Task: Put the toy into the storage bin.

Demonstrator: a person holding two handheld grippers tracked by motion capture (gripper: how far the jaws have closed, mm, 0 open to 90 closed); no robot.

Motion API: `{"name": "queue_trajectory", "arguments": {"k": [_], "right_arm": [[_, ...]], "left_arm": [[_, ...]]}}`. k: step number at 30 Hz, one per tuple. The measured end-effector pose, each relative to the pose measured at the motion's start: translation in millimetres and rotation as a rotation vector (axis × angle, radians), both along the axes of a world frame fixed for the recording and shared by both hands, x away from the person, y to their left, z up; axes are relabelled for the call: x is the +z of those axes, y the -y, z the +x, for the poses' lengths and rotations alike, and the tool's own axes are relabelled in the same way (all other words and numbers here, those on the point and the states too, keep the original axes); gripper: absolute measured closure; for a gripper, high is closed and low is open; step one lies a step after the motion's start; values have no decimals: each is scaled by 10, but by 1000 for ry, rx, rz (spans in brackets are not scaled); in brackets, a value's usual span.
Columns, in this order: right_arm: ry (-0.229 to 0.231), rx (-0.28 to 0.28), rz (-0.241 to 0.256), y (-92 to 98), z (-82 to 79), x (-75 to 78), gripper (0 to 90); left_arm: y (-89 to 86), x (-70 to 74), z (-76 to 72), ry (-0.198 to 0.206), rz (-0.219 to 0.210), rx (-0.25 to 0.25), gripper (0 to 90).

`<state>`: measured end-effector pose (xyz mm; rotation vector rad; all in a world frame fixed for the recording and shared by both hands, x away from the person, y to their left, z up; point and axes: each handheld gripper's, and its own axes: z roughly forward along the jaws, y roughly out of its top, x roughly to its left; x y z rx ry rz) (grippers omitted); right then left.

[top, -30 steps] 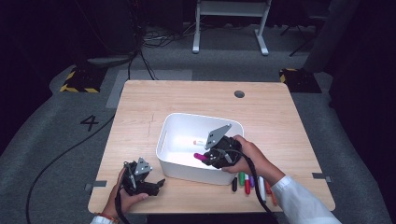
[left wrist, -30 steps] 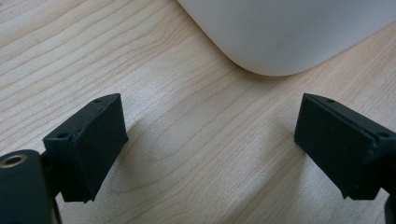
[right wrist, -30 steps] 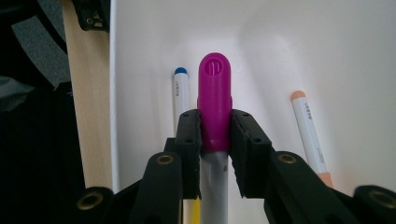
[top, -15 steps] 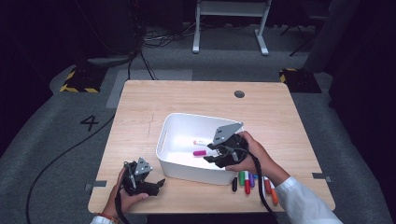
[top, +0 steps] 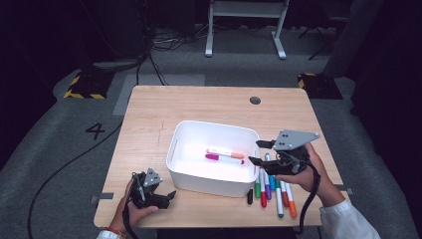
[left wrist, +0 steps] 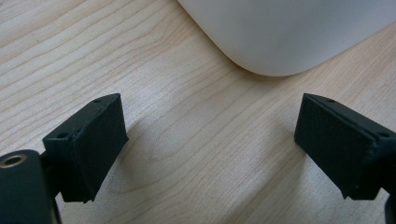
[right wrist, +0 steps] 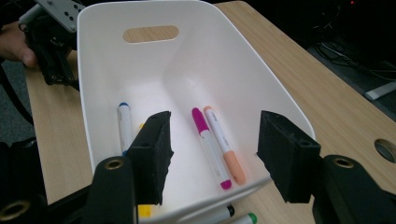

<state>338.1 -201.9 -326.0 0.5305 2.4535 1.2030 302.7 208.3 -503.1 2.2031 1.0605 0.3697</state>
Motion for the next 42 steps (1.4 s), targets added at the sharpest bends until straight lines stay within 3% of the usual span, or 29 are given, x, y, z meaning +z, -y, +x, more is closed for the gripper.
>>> {"name": "queue_trajectory", "arguments": {"k": [7, 10, 14, 22, 27, 36, 42], "right_arm": [[-3, -84, 24, 395, -112, -160, 429], [-10, -110, 6, 540, -196, -286, 410], [-43, -143, -16, 741, -275, -520, 367], [-137, -219, -10, 1074, -430, -1025, 318], [-183, -240, -9, 1188, -524, -1190, 295], [-220, -259, -25, 1216, -666, -1422, 286], [-235, -271, -39, 1218, -678, -1498, 286]], "left_arm": [[1, -2, 2, 3, -1, -1, 92], [0, -2, 4, 5, -1, -2, 92], [1, -1, 0, 1, -1, 0, 92], [1, -2, 1, 3, -1, 0, 92], [1, 0, 0, 1, 0, 1, 92], [2, 0, -1, 1, -1, 2, 92], [2, 0, -1, 1, 0, 1, 92]]}}
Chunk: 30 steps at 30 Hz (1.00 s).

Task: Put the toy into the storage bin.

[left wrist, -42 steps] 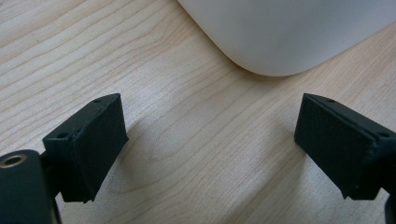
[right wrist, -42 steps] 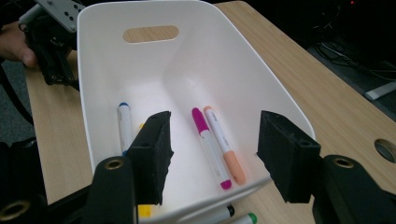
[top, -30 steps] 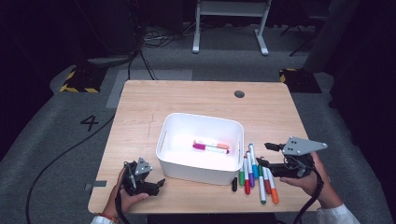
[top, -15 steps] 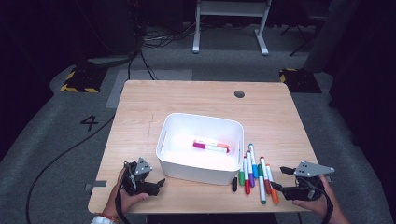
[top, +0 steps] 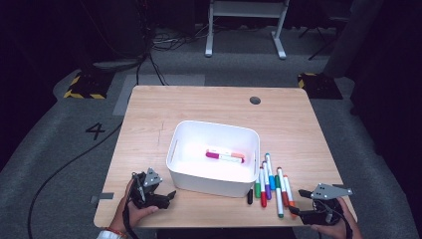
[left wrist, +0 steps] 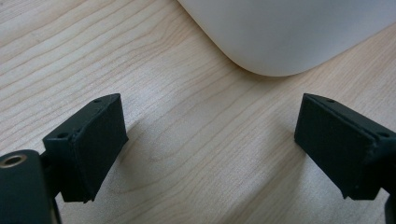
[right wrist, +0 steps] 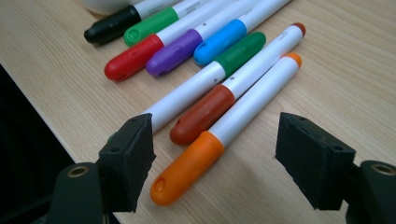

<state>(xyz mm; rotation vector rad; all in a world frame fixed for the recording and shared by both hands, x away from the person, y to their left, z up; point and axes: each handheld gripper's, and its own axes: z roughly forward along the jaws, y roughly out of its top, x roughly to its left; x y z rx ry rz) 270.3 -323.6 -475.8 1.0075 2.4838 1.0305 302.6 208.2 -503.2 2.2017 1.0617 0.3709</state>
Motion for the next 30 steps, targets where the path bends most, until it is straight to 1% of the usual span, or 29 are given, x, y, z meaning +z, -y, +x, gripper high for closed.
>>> {"name": "queue_trajectory", "arguments": {"k": [5, 10, 14, 15, 17, 18, 19, 20, 22, 23, 24, 25, 28, 30], "right_arm": [[-15, -13, -5, 34, 31, -53, 290], [-26, -33, -25, 101, 73, -106, 296], [-26, -64, -32, 171, 95, -148, 319], [-28, -81, -30, 198, 102, -157, 339], [-16, -110, -18, 264, 117, -164, 367], [-15, -129, -16, 293, 126, -164, 398], [-10, -148, -7, 325, 134, -162, 453], [-2, -158, -16, 348, 141, -162, 483], [13, -192, -18, 393, 158, -167, 539], [15, -204, -12, 407, 163, -170, 561], [25, -213, -22, 428, 171, -171, 582], [26, -224, -13, 441, 180, -173, 607], [40, -249, -15, 487, 213, -181, 658], [41, -261, -10, 508, 228, -184, 695]], "left_arm": [[0, 0, 0, 0, 0, 0, 92], [-1, 1, 0, -1, 1, -1, 92], [-1, 0, 2, 2, 0, -3, 92], [0, 0, 0, 0, 0, 0, 92], [0, 0, 0, 0, 0, 0, 92], [0, 0, 0, 0, 0, 0, 92], [-1, 1, 0, 1, 1, 0, 92], [0, -1, 2, 3, 0, -3, 92], [-1, 0, 2, 2, -1, -5, 92], [0, -1, 2, 3, 0, -3, 92], [-1, 0, 2, 4, 1, -2, 92], [0, -1, 2, 3, -1, -3, 92], [-1, 0, 2, 3, 0, -4, 92], [0, -1, 1, 4, 0, -2, 92]]}}
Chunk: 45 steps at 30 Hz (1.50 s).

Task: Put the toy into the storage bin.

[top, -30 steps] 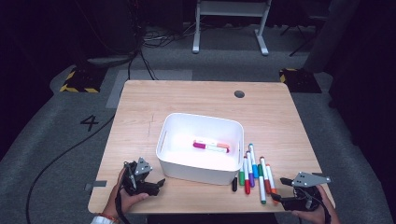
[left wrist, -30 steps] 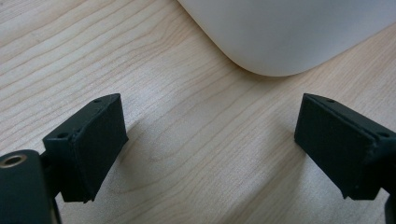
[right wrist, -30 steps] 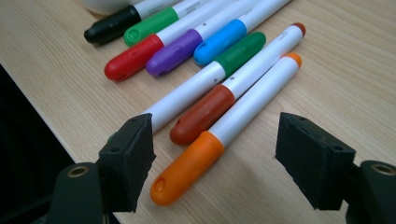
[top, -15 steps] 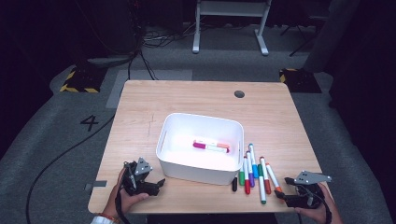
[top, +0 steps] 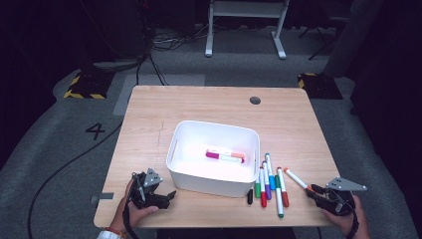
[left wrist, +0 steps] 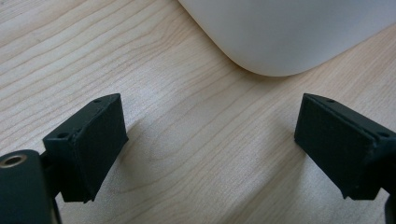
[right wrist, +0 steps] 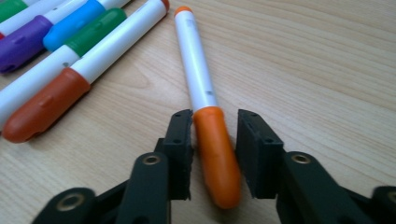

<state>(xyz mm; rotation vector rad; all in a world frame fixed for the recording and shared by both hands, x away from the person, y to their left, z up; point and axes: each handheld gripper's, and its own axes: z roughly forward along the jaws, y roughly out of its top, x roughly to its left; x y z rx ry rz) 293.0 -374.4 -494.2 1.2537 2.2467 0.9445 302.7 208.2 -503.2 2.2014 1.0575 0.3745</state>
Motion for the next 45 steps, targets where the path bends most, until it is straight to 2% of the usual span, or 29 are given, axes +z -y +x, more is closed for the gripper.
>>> {"name": "queue_trajectory", "arguments": {"k": [6, 7, 12, 16, 24, 27, 30, 37, 45], "right_arm": [[8, -28, 15, 50, 65, -5, 752], [10, -21, 5, 61, 75, -7, 753], [14, -13, 22, 71, 100, -17, 754], [27, 18, 12, 64, 110, -12, 755], [62, 28, 28, 74, 135, 110, 755], [86, 29, 38, 80, 146, 191, 755], [112, 32, 69, 76, 156, 303, 755], [182, 95, 80, -38, 189, 625, 755], [224, 168, 95, -234, 281, 935, 755]], "left_arm": [[-1, 1, 1, -2, -1, -2, 92], [0, -1, 1, 0, -1, -1, 92], [0, -1, 1, 0, -1, -1, 92], [1, -1, 1, -1, -2, 0, 92], [0, 2, 5, 0, 0, -3, 92], [2, 2, 1, -5, -1, 1, 92], [0, 2, 4, 0, 0, -3, 91], [1, 2, 4, 0, 1, -2, 91], [1, 1, 7, 3, 1, -3, 91]]}}
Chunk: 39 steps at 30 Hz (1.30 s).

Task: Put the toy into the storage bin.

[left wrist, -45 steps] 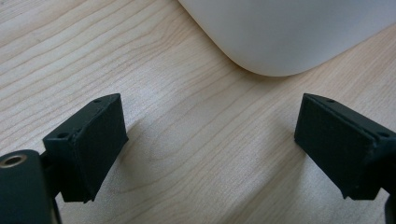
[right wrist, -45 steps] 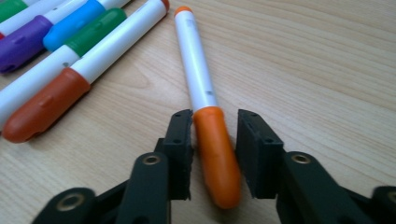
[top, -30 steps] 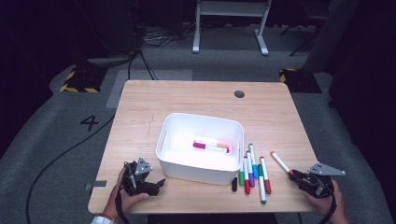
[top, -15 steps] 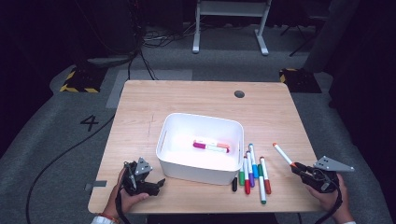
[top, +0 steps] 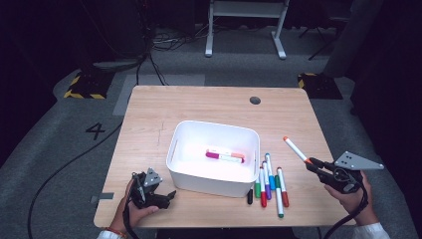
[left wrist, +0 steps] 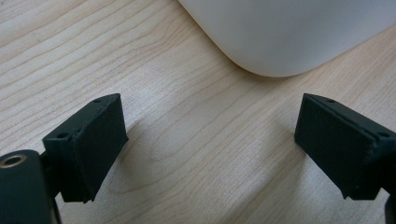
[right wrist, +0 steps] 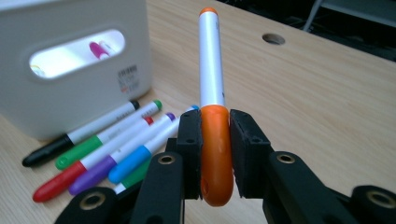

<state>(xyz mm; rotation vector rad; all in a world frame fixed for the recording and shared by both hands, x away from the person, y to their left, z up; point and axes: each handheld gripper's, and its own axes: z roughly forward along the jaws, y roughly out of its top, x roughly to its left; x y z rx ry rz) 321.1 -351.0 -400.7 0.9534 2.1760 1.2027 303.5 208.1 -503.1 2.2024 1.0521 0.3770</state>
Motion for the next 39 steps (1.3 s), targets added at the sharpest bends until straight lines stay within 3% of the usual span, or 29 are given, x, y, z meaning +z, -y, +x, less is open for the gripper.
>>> {"name": "queue_trajectory", "arguments": {"k": [6, 19, 29, 39], "right_arm": [[30, 52, 9, -230, 100, 186, 755], [70, 199, -32, -849, 293, 435, 755], [67, 277, -45, -1242, 371, 543, 754], [28, 381, -87, -1683, 494, 499, 754]], "left_arm": [[0, 0, 0, 0, 0, 0, 91], [2, 1, -6, -7, -1, 4, 92], [1, 0, -1, -1, 0, 1, 92], [0, 0, -1, 0, 0, 1, 92]]}}
